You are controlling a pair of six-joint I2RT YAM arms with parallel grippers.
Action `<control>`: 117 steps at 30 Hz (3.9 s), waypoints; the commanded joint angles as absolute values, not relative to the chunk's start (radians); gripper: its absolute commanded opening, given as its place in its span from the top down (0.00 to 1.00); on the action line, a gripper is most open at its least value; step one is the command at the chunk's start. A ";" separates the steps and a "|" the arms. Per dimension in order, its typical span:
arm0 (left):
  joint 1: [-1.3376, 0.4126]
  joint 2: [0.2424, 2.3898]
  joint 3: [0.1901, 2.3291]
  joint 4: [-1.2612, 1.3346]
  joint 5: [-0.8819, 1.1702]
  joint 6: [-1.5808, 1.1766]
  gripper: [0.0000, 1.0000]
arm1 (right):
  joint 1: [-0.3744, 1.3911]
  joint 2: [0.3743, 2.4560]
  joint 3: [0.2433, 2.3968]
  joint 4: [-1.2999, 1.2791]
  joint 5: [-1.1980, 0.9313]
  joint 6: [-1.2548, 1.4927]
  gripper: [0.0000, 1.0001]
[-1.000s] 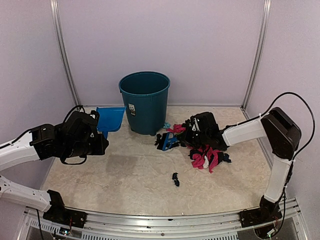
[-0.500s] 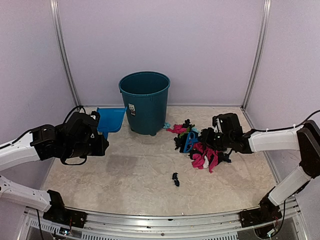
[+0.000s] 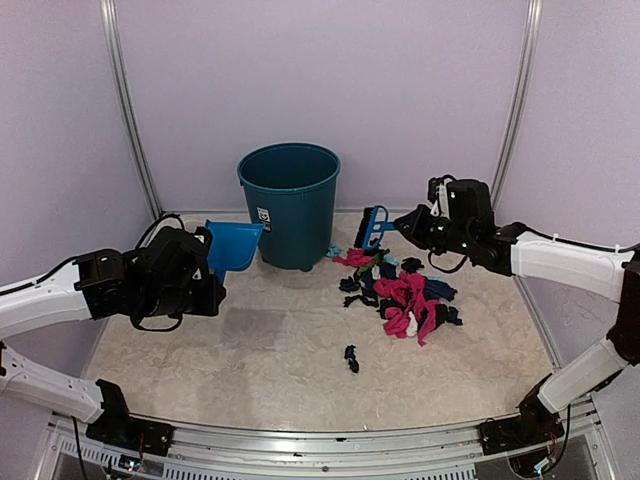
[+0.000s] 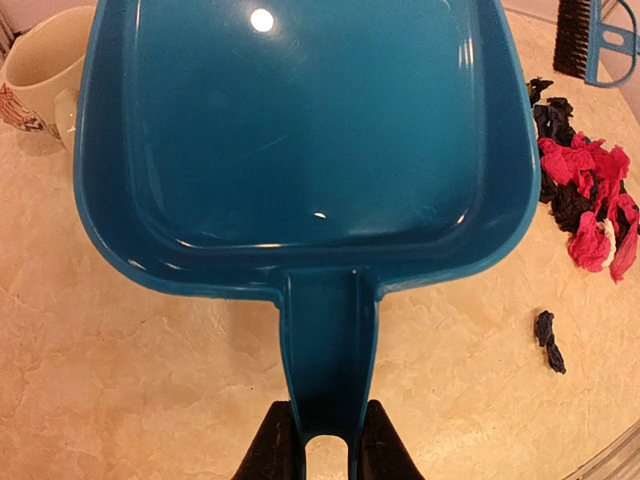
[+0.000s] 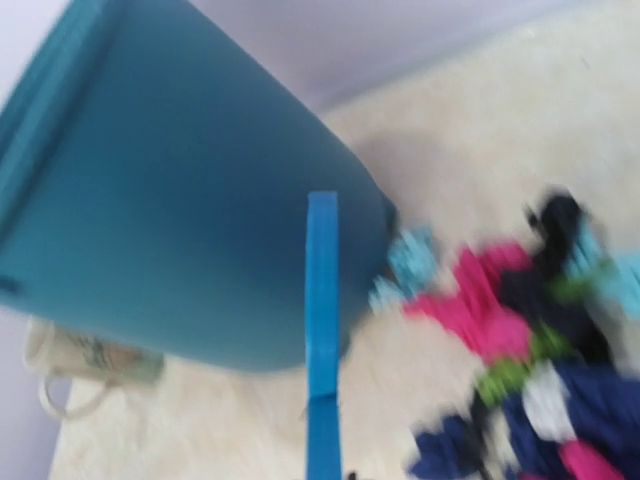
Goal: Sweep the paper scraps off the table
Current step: Sweep the paper scraps at the center of the board, then place the dustpan at the center of the board.
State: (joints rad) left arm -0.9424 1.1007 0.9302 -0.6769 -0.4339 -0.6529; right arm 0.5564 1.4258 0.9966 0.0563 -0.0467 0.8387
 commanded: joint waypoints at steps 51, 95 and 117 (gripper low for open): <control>-1.074 1.143 0.839 -0.619 -0.306 -0.655 0.94 | 0.508 1.454 0.866 0.107 -0.196 0.725 1.00; -1.291 1.647 0.935 -0.508 -0.053 -0.434 0.71 | 0.686 1.045 0.847 -0.424 -0.202 0.508 1.00; -1.444 1.343 0.607 -0.190 -0.380 -0.731 0.20 | 0.687 1.033 0.800 -0.352 -0.188 0.498 1.00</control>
